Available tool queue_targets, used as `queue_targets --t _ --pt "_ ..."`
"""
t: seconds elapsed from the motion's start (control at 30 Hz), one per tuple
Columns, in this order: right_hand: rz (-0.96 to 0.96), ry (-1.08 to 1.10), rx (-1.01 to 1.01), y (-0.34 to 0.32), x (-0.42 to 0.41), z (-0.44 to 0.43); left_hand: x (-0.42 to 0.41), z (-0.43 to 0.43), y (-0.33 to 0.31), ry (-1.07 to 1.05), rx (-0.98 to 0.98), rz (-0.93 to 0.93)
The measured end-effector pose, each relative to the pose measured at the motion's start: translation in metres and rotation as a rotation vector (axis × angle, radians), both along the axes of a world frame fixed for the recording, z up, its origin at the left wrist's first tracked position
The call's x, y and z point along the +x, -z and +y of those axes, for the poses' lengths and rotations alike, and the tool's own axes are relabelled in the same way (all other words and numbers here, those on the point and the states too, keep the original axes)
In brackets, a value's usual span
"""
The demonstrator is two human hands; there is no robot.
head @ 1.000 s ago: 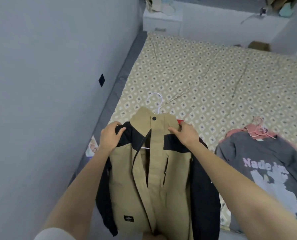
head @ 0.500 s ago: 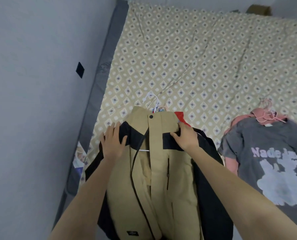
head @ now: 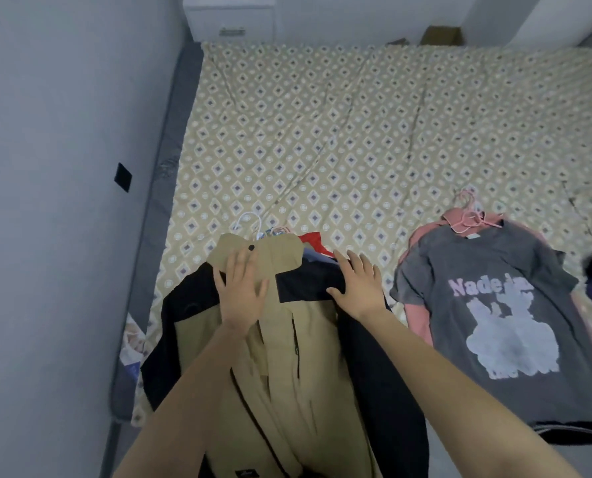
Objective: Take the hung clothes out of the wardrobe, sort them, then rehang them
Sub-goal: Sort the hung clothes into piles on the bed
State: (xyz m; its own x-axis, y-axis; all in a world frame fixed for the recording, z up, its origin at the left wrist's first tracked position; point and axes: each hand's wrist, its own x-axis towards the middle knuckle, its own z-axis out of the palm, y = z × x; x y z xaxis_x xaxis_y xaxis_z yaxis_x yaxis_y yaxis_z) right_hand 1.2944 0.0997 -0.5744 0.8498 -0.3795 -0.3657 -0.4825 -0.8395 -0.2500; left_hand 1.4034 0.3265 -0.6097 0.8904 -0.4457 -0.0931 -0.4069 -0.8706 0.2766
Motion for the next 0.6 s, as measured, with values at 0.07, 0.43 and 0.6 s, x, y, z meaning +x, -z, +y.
queue_targets --t 0.07,0.43,0.6 --pt "-0.005 0.005 -0.009 -0.009 -0.018 -0.012 -0.018 -0.02 -0.007 0.017 0.031 0.015" --pt "-0.018 0.075 -0.073 -0.039 -0.171 -0.146 -0.15 -0.149 -0.039 0.086 0.045 -0.008" --pt "-0.006 0.096 -0.072 -0.05 -0.25 -0.218 -0.233 -0.221 -0.043 0.034 0.023 0.034"
